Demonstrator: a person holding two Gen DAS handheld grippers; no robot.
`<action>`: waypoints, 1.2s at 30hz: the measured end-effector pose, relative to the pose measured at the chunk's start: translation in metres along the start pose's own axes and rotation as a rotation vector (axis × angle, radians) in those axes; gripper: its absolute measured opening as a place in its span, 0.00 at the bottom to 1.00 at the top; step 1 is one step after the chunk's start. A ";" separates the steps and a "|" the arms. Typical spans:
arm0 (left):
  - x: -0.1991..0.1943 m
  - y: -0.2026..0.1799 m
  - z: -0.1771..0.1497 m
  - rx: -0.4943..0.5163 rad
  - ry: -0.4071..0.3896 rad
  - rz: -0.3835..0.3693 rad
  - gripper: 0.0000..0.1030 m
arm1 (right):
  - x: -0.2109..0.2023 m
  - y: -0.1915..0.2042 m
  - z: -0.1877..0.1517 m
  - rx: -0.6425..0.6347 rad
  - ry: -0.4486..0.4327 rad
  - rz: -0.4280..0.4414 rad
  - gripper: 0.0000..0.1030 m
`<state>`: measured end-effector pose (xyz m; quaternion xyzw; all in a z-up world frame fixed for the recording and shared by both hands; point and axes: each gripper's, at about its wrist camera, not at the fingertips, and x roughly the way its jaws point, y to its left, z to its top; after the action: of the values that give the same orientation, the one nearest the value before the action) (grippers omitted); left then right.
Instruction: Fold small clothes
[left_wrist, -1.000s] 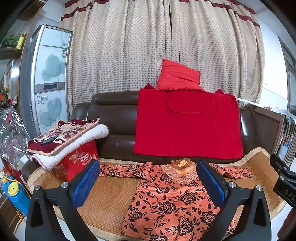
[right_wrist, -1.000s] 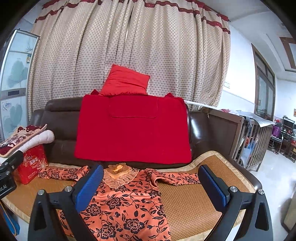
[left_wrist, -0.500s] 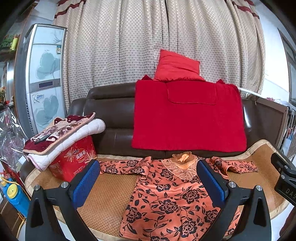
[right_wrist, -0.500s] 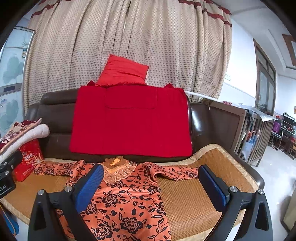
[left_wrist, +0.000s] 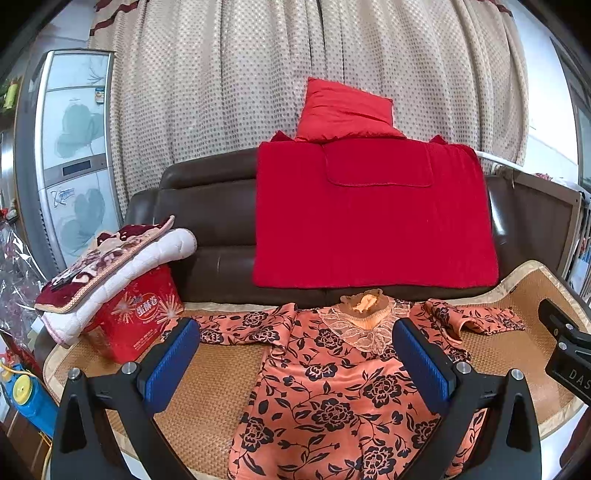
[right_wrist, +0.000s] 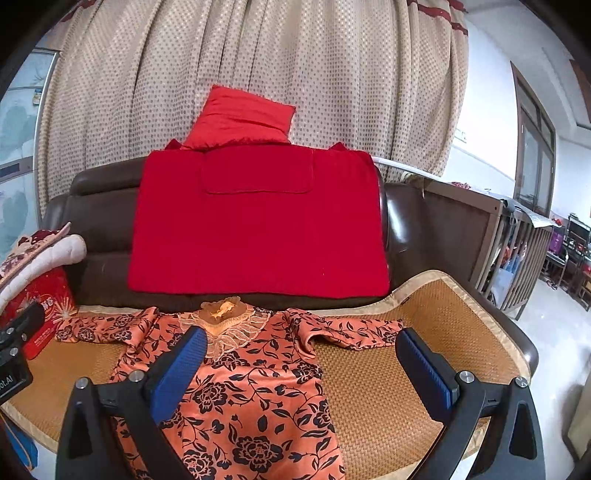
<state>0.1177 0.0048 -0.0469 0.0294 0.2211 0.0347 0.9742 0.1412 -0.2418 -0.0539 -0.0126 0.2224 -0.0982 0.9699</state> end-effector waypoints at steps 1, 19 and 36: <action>0.003 -0.001 0.000 0.000 0.003 0.001 1.00 | 0.004 0.000 0.001 0.000 0.004 -0.001 1.00; 0.046 -0.014 -0.005 0.025 0.049 -0.006 1.00 | 0.038 -0.011 -0.001 0.036 0.044 0.027 1.00; 0.249 -0.096 -0.099 0.188 0.274 0.106 1.00 | 0.291 -0.278 -0.087 0.735 0.384 0.179 0.93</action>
<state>0.3044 -0.0665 -0.2499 0.1272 0.3521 0.0691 0.9247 0.3088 -0.5698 -0.2381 0.3722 0.3496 -0.0871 0.8554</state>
